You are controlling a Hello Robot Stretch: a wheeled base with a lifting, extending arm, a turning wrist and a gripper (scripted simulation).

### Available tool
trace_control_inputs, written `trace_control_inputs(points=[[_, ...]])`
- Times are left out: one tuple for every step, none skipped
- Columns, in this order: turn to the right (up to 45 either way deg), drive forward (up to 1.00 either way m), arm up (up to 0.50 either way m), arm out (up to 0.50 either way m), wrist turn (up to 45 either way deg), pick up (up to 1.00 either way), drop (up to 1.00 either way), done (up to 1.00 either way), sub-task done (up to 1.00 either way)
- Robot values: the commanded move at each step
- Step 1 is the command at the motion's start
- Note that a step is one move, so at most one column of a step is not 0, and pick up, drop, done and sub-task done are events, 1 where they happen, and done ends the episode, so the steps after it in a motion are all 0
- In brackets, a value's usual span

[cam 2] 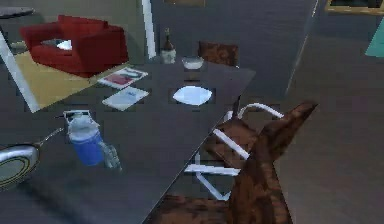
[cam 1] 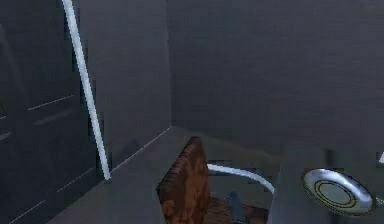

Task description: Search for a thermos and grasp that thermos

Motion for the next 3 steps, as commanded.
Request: trace_control_inputs(points=[[-24.0, 0.00, 0.00, 0.00, 0.0, 0.00, 0.00, 0.00, 0.00], [0.0, 0.00, 0.50, 0.00, 0.0, 0.00, 0.00, 0.00, 0.00], [0.0, 0.00, 0.38, 0.00, 0.0, 0.00, 0.00, 0.00, 0.00]])
